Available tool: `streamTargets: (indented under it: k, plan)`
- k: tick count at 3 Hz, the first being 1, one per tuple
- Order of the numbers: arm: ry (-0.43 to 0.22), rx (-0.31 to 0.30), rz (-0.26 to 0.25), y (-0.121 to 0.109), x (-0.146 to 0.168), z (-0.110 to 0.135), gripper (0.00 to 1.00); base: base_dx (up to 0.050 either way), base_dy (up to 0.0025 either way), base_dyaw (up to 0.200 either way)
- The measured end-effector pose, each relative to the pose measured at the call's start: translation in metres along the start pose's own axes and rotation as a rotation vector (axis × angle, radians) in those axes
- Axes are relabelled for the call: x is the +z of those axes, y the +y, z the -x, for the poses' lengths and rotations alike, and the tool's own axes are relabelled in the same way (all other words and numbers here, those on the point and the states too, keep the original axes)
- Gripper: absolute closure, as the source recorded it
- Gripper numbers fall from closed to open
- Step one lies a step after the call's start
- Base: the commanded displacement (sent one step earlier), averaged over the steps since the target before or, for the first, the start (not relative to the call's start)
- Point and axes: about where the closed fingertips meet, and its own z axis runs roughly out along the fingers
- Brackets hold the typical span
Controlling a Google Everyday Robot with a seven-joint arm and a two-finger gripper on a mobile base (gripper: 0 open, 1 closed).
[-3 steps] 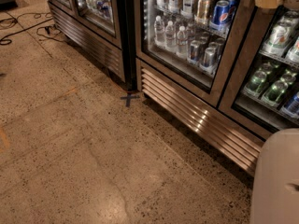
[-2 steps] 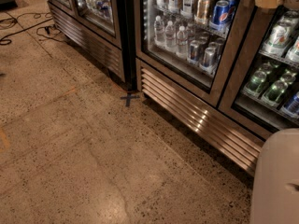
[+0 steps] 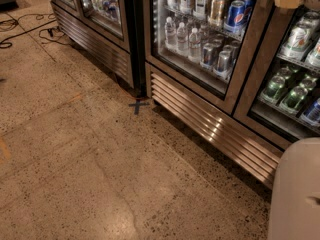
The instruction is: Open right fridge door
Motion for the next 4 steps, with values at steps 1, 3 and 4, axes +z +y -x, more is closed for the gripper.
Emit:
streamTargets:
  k: [1, 3, 4]
  plan:
    - [-0.005, 0.002, 0.012, 0.001, 0.002, -0.003, 0.6, 0.0, 0.0, 0.0]
    - [-0.02, 0.003, 0.052, 0.007, 0.014, -0.007, 1.0, 0.0, 0.0, 0.0]
    - [-0.021, 0.003, 0.072, 0.008, 0.017, -0.009, 1.0, 0.0, 0.0, 0.0]
